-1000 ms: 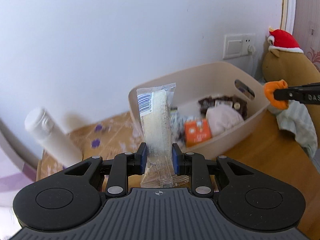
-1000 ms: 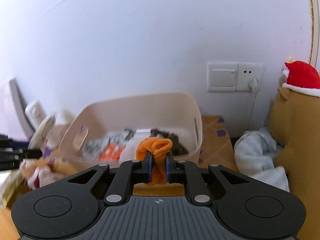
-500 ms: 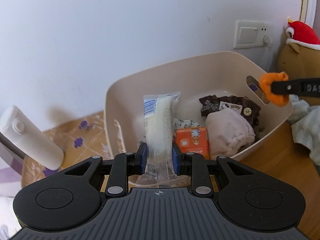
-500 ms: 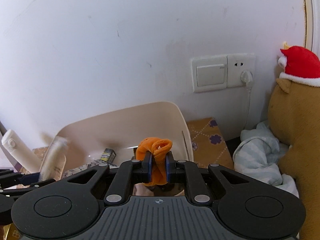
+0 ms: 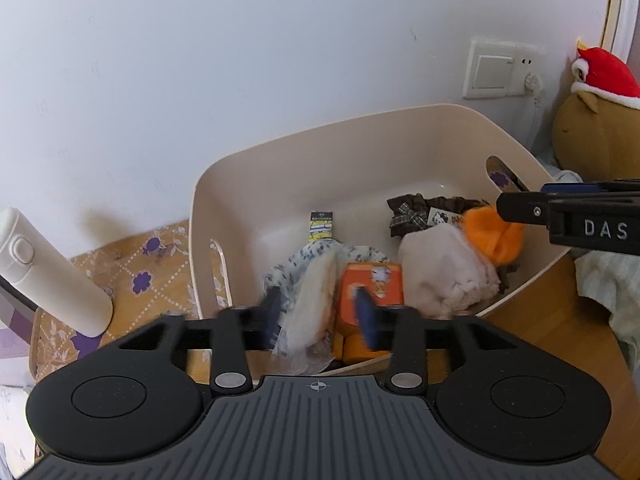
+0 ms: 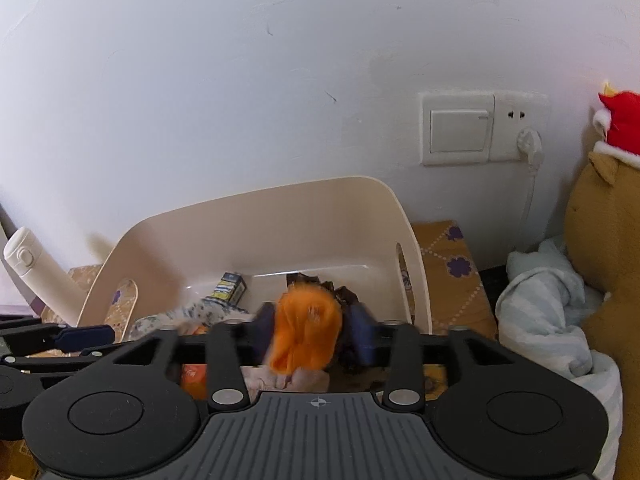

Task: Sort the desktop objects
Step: 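Carry the bread snack and orange cloth into the basket and open both tools, then grasp the cartoon tissue pack with the left tool while the right tool grasps the green plaid scrunchie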

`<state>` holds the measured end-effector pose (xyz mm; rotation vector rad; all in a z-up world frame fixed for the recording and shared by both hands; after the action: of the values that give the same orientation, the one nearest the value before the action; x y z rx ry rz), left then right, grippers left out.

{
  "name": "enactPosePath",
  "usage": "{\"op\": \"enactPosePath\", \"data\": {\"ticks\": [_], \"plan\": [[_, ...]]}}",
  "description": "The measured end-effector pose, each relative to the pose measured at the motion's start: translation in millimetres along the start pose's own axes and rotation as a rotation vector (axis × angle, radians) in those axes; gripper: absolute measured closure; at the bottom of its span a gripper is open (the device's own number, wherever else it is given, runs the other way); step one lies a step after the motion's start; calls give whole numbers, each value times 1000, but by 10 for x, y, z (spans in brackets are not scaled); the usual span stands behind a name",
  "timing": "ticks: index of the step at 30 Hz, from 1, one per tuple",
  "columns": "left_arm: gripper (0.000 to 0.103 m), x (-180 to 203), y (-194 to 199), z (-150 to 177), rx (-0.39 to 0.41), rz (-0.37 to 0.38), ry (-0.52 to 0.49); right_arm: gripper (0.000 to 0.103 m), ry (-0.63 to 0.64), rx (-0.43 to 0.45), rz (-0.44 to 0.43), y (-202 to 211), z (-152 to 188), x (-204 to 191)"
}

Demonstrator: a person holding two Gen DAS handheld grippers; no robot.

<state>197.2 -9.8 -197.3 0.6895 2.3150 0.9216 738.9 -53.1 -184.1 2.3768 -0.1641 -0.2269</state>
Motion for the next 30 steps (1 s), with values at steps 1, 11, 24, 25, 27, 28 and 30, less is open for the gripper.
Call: {"op": "enactPosePath", "data": {"ticks": [1,11,24,25,27,28,30], "plan": [[35,-2,20,-7,7,0,6,44,10,5,0,20,-6,-14],[22,-78,344,18,79,90,31,3,89,47,-26,266,-22,-144],[20,-564,665,773,66,52,-74,0,133,46,-155,667,593,-315],[20,-618,674,850,57,46,-83,0,142,37,-166,687,672,-329],[20,-734,678,994,42,32,-101,0,159,9,-182,724,853,-366],[20,-797,676,1061,32,25,-98,0,167,-6,-188,736,953,-380],[20,-923,664,1209,8,27,-77,0,170,-23,-195,765,1133,-403]]}}
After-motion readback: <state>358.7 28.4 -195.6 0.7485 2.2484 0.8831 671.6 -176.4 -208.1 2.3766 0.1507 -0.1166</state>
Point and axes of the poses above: each gripper's, at about its wrist camera, not at the fingertips, and y roughly against the way its jaws point, x to its right, z to its underside, the point moved 10 cm from there along -y, roughly the way its jaws point, and after that the axes turned 5 degrees about -y, right-handed, at the moved point
